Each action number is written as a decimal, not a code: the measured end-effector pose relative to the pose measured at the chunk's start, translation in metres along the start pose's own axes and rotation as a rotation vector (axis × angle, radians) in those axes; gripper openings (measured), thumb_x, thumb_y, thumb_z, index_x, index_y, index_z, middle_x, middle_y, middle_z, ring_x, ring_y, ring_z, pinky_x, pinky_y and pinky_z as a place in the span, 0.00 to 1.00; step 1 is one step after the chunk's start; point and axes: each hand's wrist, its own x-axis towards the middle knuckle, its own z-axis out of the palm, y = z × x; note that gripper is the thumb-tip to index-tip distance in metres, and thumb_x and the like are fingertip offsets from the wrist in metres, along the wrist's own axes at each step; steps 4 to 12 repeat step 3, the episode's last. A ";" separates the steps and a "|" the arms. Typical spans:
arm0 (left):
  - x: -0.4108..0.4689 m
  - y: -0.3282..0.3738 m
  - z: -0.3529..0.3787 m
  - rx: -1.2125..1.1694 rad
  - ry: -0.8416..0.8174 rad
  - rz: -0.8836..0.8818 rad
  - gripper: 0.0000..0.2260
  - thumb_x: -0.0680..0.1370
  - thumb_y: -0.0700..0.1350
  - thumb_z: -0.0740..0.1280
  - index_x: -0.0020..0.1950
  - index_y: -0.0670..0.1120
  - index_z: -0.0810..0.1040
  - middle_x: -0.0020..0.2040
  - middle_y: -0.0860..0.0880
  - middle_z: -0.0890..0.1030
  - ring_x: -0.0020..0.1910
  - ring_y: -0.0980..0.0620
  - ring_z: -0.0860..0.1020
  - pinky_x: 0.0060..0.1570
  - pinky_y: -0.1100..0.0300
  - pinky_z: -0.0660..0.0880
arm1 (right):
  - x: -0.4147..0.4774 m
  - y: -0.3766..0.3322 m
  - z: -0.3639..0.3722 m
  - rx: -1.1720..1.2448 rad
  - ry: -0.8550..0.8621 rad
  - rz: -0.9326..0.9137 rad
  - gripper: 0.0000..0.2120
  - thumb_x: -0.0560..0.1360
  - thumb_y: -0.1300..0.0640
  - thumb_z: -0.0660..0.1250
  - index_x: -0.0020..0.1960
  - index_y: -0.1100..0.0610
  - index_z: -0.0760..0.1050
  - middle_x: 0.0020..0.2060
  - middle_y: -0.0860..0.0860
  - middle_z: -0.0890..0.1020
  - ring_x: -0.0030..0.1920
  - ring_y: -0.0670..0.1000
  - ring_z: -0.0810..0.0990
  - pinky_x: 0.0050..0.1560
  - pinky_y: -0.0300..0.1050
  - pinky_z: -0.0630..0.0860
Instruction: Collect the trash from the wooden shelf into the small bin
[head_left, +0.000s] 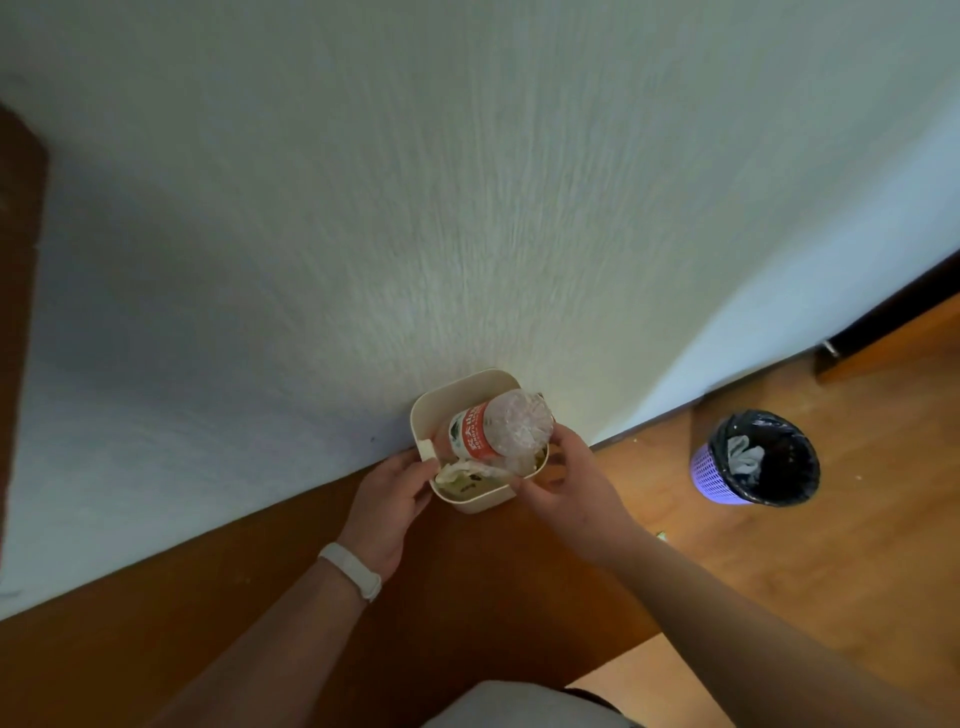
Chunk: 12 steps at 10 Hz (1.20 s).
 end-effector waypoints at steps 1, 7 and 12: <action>-0.011 0.009 -0.001 0.249 0.035 0.117 0.08 0.79 0.52 0.64 0.51 0.61 0.83 0.49 0.63 0.86 0.48 0.66 0.81 0.46 0.64 0.73 | -0.002 -0.007 -0.006 -0.058 -0.007 -0.015 0.28 0.68 0.33 0.68 0.64 0.27 0.60 0.57 0.27 0.71 0.57 0.29 0.71 0.53 0.37 0.76; -0.030 0.014 -0.020 0.722 0.110 0.458 0.17 0.77 0.52 0.68 0.66 0.58 0.75 0.59 0.62 0.75 0.58 0.63 0.72 0.57 0.63 0.67 | -0.020 -0.014 -0.026 -0.285 0.041 -0.039 0.27 0.72 0.30 0.61 0.68 0.33 0.59 0.65 0.36 0.69 0.53 0.34 0.71 0.52 0.37 0.70; -0.030 0.014 -0.020 0.722 0.110 0.458 0.17 0.77 0.52 0.68 0.66 0.58 0.75 0.59 0.62 0.75 0.58 0.63 0.72 0.57 0.63 0.67 | -0.020 -0.014 -0.026 -0.285 0.041 -0.039 0.27 0.72 0.30 0.61 0.68 0.33 0.59 0.65 0.36 0.69 0.53 0.34 0.71 0.52 0.37 0.70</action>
